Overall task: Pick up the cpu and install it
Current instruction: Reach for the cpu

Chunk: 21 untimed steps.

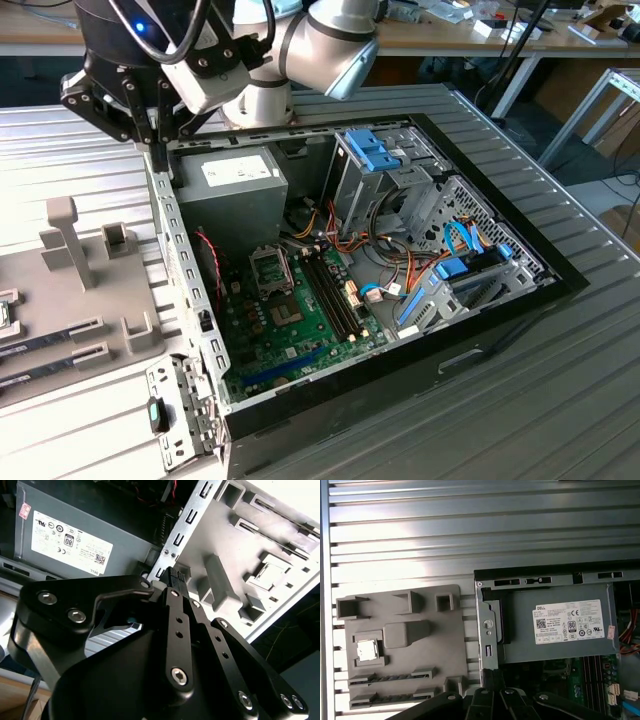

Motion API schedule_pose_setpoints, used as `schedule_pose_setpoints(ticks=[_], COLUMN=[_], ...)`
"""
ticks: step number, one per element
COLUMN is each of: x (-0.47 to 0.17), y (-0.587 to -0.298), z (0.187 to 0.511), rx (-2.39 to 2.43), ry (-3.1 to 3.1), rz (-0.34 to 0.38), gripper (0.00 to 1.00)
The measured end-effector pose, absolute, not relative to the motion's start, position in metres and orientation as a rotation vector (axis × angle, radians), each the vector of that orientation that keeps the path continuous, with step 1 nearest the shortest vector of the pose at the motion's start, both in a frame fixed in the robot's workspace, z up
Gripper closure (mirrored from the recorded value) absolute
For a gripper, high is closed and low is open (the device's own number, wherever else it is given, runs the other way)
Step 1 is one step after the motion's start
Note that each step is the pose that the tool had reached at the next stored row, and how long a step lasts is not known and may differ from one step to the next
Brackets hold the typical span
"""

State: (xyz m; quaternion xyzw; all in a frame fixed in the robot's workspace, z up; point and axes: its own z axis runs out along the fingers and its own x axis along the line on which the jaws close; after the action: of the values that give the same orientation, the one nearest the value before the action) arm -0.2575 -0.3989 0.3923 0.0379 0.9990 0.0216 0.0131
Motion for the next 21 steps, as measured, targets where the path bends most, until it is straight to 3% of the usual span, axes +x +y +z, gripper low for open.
schedule_pose_setpoints(ticks=[21], x=[-0.272], y=[-0.399], z=[0.392], rx=[0.118], ry=[3.112], rz=[0.068], gripper=[0.89])
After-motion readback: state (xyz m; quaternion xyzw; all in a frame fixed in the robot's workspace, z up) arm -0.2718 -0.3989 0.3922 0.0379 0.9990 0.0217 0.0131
